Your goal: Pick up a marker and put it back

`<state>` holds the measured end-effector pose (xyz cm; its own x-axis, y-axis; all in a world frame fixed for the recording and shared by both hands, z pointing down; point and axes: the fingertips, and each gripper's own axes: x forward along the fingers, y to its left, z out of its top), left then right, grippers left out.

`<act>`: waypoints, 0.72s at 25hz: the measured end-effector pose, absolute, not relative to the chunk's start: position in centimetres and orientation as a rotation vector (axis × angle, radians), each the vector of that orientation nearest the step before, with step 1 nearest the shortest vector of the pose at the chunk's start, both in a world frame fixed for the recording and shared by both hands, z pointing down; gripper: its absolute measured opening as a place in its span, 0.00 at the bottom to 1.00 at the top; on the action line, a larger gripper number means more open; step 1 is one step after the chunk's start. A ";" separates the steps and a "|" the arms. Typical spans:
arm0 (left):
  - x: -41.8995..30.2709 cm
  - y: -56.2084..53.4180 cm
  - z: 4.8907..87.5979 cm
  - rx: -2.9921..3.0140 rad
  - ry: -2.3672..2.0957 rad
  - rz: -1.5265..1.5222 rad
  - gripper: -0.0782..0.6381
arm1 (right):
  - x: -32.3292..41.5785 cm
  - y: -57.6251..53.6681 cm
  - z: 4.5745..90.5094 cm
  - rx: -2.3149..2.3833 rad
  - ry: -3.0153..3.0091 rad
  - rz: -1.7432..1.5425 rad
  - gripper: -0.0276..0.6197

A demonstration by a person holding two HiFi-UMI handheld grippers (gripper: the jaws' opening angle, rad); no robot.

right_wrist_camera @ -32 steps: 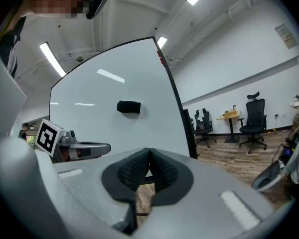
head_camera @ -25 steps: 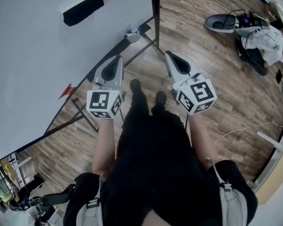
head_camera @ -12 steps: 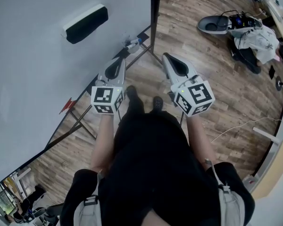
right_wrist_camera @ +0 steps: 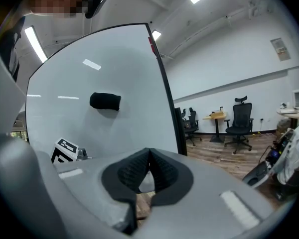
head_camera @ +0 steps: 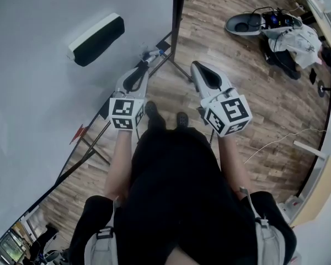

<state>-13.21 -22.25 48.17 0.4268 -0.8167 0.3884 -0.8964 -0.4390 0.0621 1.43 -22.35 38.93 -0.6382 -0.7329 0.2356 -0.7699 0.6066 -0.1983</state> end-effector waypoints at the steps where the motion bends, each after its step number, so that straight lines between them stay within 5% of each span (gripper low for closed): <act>1: -13.3 -22.4 48.5 2.421 -1.483 0.451 0.24 | 1.5 -22.5 38.9 1.276 -2.691 0.426 0.05; 18: -12.5 -25.4 50.6 2.476 -1.380 0.531 0.25 | 2.2 -23.2 38.8 1.380 -2.630 0.422 0.05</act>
<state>-12.49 -25.43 50.61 0.4832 -0.7610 0.4329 -0.8548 -0.5170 0.0453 2.17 -23.21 38.80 -0.5686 -0.7828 0.2529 -0.8226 0.5393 -0.1802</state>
